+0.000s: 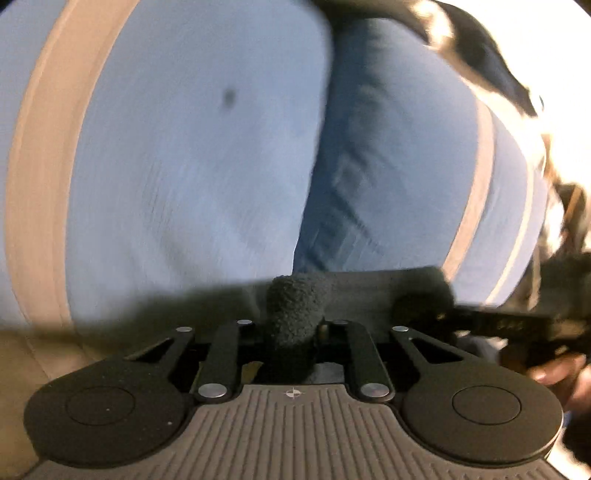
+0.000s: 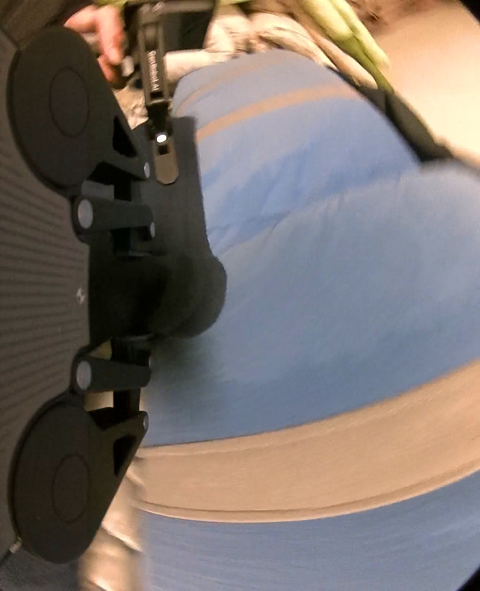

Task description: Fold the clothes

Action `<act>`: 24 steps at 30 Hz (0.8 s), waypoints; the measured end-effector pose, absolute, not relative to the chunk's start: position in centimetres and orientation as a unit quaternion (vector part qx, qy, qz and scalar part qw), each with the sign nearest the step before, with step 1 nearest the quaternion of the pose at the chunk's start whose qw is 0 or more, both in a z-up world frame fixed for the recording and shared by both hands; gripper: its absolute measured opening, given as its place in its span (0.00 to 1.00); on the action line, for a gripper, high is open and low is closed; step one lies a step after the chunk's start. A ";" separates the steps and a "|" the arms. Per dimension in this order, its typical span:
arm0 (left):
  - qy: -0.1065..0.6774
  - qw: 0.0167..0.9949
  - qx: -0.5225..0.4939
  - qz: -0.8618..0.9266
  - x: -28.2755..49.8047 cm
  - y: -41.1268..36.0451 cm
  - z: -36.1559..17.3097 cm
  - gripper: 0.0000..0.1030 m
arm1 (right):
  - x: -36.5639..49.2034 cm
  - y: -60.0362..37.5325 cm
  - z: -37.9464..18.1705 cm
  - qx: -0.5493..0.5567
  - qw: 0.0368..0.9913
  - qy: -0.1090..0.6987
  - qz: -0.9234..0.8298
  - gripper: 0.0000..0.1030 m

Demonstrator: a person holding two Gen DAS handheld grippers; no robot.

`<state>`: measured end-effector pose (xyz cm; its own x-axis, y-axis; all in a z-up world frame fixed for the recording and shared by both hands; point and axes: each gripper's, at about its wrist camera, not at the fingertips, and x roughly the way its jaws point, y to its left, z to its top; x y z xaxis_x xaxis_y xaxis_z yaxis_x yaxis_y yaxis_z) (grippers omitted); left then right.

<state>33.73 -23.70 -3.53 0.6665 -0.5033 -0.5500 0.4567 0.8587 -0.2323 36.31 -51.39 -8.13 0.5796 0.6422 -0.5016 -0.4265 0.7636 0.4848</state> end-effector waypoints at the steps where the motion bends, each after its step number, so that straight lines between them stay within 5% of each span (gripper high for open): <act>1: 0.295 0.920 -0.011 -0.257 33.2 -24.4 -3.2 0.16 | 35.7 -51.3 -7.7 0.145 0.883 0.324 0.306 0.35; 12: 0.219 0.947 0.170 -0.166 32.1 -29.1 -6.5 0.16 | 33.9 -50.3 -8.5 0.052 0.931 0.259 0.253 0.28; 15: 0.225 0.945 0.177 -0.159 32.3 -29.6 -7.5 0.25 | 34.0 -49.0 -9.4 0.017 0.938 0.265 0.222 0.30; 18: 0.236 0.938 0.171 -0.185 31.6 -28.8 -6.9 0.43 | 33.7 -48.0 -9.8 -0.023 0.944 0.263 0.198 0.66; 20: 0.243 0.937 0.146 -0.203 31.1 -27.3 -5.9 0.72 | 33.1 -48.2 -9.5 -0.034 0.946 0.259 0.191 0.96; 24: 0.258 0.935 0.063 -0.236 30.6 -23.0 -3.4 0.81 | 31.8 -50.6 -7.8 -0.035 0.955 0.231 0.185 1.00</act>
